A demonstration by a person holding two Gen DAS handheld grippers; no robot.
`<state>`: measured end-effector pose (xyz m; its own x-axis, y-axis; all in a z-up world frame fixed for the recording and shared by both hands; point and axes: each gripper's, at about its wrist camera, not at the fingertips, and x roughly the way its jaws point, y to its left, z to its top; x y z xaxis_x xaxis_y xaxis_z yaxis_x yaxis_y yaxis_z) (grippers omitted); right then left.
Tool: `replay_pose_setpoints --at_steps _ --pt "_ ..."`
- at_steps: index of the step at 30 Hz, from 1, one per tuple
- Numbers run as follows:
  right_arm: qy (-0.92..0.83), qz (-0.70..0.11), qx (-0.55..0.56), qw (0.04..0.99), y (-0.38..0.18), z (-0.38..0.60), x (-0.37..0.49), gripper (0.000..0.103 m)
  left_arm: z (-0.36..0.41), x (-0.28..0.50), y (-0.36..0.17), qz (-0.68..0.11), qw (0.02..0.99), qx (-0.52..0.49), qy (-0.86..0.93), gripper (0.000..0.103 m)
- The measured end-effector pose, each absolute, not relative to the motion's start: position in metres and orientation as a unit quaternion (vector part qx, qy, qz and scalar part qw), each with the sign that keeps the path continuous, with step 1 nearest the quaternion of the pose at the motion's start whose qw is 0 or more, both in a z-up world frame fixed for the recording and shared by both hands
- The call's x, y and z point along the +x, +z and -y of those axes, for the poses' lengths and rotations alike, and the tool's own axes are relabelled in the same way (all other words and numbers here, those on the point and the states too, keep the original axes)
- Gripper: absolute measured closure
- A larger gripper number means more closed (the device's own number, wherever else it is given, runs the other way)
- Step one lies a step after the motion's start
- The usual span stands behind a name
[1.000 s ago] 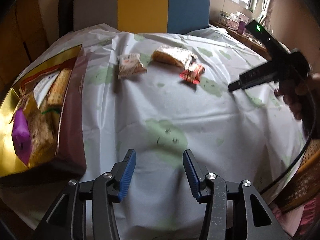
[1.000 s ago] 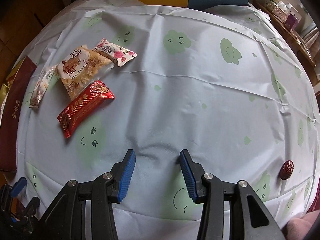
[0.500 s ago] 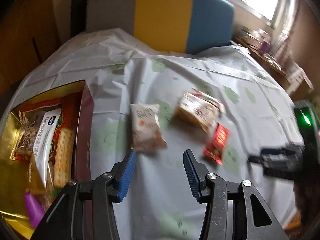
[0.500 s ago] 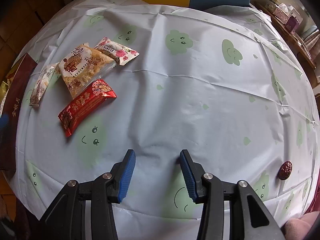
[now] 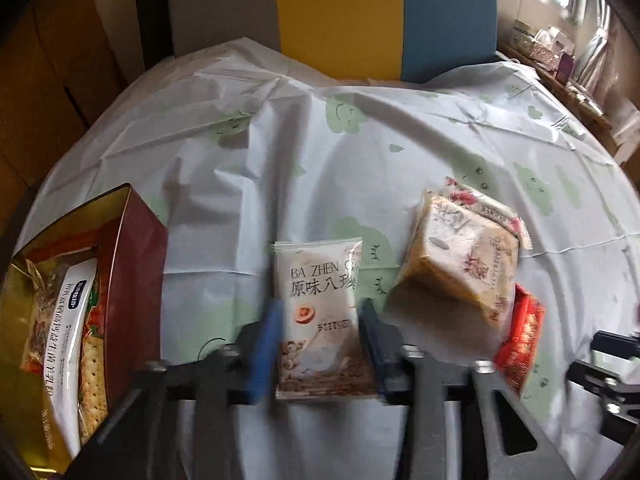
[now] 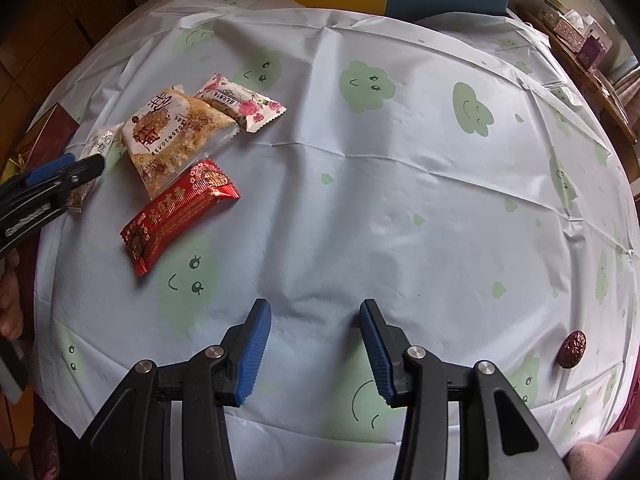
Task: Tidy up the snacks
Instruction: 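Close the left tool on the BA ZHEN bag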
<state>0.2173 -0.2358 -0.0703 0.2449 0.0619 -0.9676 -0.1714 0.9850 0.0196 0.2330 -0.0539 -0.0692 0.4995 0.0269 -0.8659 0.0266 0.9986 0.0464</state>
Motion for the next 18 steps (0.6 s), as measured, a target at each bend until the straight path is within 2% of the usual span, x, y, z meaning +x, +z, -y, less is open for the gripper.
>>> replay_pose_setpoints --at_steps 1,9,18 --pt "0.074 -0.61 -0.043 0.788 -0.07 0.236 0.218 0.056 0.054 0.232 -0.069 -0.496 0.868 0.025 -0.001 0.07" --pt "0.075 -0.607 -0.048 0.79 -0.071 0.237 0.219 0.056 0.069 0.196 -0.053 -0.451 0.891 0.052 -0.019 0.071" --pt "0.074 -0.602 -0.051 0.793 -0.071 0.235 0.216 0.056 0.087 0.1 -0.056 -0.428 0.899 0.066 -0.067 0.071"
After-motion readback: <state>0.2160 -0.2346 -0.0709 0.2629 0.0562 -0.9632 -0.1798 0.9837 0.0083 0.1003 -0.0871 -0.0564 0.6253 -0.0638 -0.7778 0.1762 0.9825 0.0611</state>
